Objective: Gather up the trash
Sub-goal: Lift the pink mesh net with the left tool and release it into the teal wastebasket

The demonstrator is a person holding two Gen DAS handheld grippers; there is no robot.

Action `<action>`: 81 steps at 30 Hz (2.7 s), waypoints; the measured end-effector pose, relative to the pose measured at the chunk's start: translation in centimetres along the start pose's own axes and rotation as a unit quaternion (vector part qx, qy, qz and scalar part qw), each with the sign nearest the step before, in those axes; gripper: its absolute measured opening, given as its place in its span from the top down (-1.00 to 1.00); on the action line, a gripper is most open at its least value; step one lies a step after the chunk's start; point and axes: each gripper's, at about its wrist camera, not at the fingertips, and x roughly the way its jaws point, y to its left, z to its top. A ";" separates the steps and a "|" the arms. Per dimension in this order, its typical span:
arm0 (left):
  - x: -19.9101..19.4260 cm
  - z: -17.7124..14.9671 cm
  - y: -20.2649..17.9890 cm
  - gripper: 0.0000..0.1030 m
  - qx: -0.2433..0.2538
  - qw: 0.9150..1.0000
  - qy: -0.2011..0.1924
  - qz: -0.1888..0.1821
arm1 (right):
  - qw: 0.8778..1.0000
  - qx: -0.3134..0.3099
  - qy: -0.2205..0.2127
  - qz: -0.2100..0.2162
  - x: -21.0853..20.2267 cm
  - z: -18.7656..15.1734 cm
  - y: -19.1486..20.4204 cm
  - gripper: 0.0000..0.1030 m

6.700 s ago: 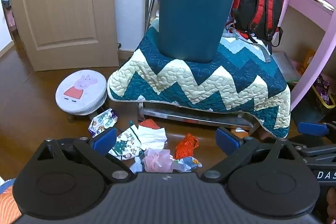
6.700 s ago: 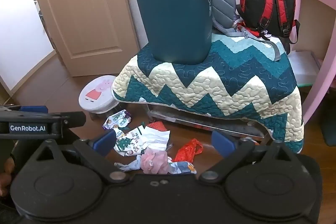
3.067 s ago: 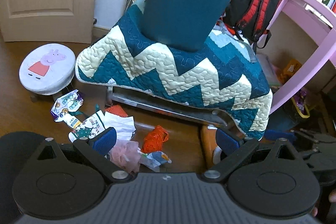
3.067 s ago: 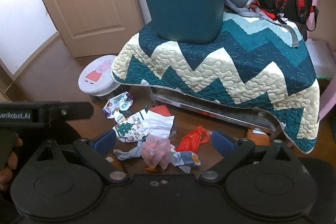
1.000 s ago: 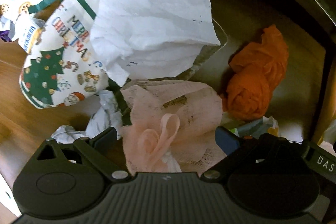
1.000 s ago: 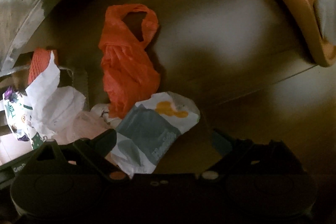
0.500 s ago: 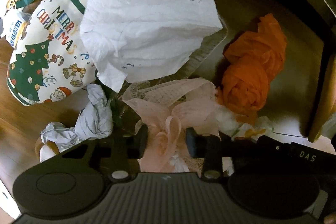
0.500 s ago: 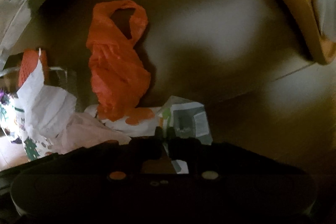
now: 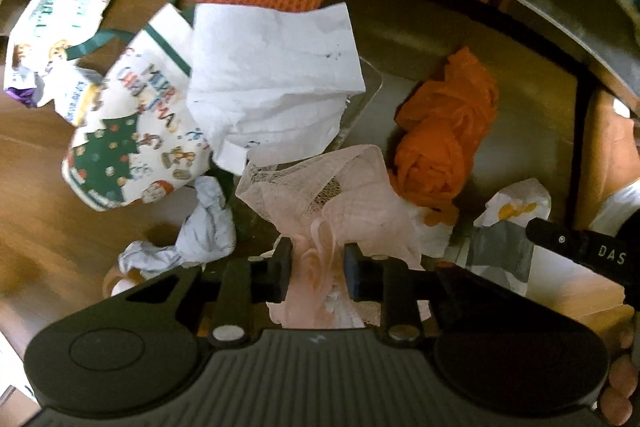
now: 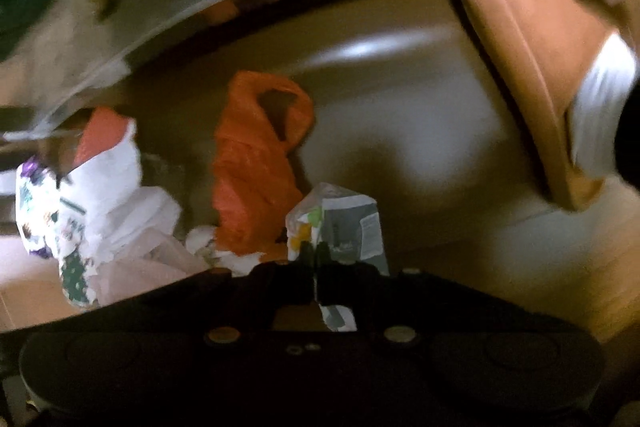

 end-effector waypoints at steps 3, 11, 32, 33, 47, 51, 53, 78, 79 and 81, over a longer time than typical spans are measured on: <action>-2.2 -0.9 0.0 0.52 -0.002 1.000 -0.015 0.001 | 0.999 -0.028 -0.019 0.003 -2.3 -0.3 0.9 0.97; -10.7 -4.7 -0.3 0.52 -0.002 0.994 -0.111 -0.008 | 0.987 -0.123 -0.095 0.034 -12.1 -3.4 3.4 0.97; -35.8 -17.9 0.2 0.52 0.023 0.887 -0.458 -0.058 | 0.836 -0.368 -0.403 0.057 -37.9 -14.9 9.2 0.97; -36.9 -18.2 0.2 0.52 0.024 0.880 -0.470 -0.061 | 0.826 -0.373 -0.417 0.060 -39.3 -15.2 9.5 0.97; -55.6 -17.9 -1.6 0.52 0.058 0.771 -0.632 -0.054 | 0.711 -0.384 -0.579 0.108 -56.0 -12.1 15.6 0.97; -59.6 -16.2 -3.0 0.52 0.070 0.754 -0.652 -0.035 | 0.705 -0.370 -0.593 0.123 -58.0 -9.9 17.3 0.97; -60.8 -14.6 -3.7 0.52 0.072 0.753 -0.653 -0.032 | 0.707 -0.361 -0.594 0.130 -58.3 -8.3 17.9 0.97; -52.4 -0.6 -6.9 0.51 0.097 0.856 -0.508 -0.017 | 0.812 -0.331 -0.470 0.096 -49.3 2.5 19.7 0.82; -52.3 -0.5 -7.0 0.51 0.098 0.858 -0.504 -0.016 | 0.814 -0.330 -0.468 0.097 -49.2 2.4 19.6 0.79; -52.0 -0.3 -7.0 0.47 0.094 0.862 -0.498 -0.016 | 0.816 -0.326 -0.467 0.100 -49.2 2.5 19.3 0.74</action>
